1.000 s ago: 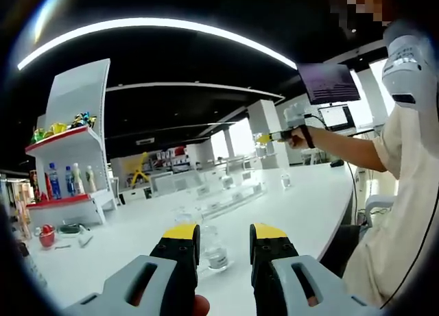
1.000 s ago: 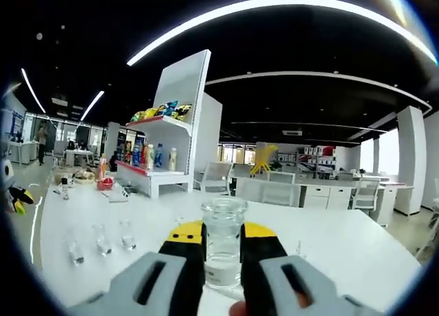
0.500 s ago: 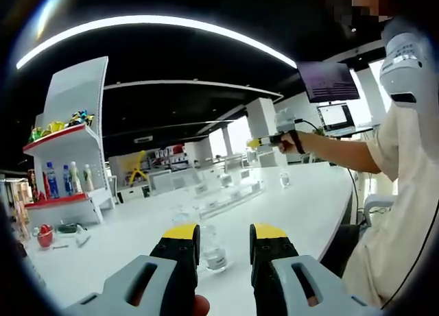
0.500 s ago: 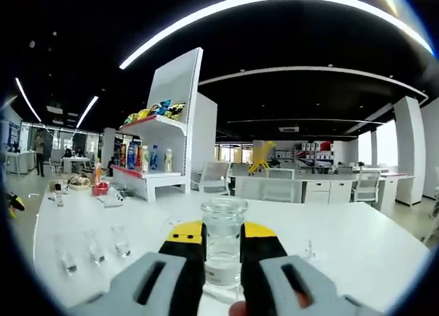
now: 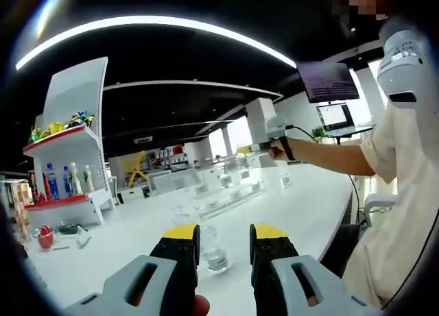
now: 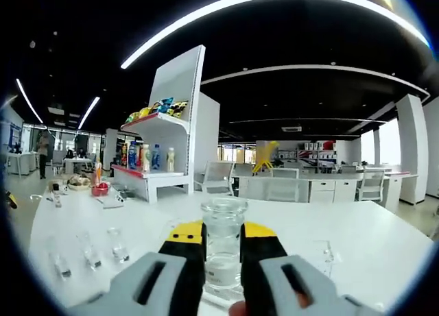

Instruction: Identify the label on the chemical reagent bottle, grasp the chemical reagent bottle, and place it in the designated position on the reagent rack

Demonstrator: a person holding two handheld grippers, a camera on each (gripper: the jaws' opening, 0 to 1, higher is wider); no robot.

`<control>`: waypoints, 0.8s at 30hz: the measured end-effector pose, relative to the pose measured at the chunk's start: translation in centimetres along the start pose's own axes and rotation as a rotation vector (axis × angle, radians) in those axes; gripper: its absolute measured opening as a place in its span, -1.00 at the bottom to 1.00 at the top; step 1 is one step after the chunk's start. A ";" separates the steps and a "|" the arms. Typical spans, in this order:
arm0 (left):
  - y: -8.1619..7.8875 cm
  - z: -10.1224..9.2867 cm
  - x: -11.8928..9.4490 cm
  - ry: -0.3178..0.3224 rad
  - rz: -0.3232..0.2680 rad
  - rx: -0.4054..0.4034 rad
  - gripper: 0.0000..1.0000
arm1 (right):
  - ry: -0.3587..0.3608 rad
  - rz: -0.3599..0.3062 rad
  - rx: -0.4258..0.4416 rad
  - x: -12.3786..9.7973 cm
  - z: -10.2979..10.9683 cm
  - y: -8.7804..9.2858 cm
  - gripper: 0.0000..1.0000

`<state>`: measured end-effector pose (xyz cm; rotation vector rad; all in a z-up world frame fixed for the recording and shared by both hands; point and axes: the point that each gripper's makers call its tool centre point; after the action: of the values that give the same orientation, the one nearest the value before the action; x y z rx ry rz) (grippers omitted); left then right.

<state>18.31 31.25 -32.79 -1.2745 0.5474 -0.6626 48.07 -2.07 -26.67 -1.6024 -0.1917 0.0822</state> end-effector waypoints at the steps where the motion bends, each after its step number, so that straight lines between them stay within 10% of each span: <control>1: 0.0 0.0 0.0 -0.001 -0.001 0.000 -0.41 | 0.001 -0.001 0.001 0.2 0.0 0.1 -0.64; 24: 0.5 0.6 0.0 -0.005 0.013 -0.003 -0.41 | -0.020 0.027 0.040 2.3 2.6 2.7 -0.64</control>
<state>18.80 31.75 -33.10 -1.2745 0.5524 -0.6475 50.11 0.77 -29.28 -1.5647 -0.1835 0.1224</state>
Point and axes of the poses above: the point that each gripper's makers call its tool centre point, and the gripper's own axes: x roughly forward along the fingers, z roughly to its left, y roughly out of its underside, and after that the axes turned 10 degrees about y, right-handed
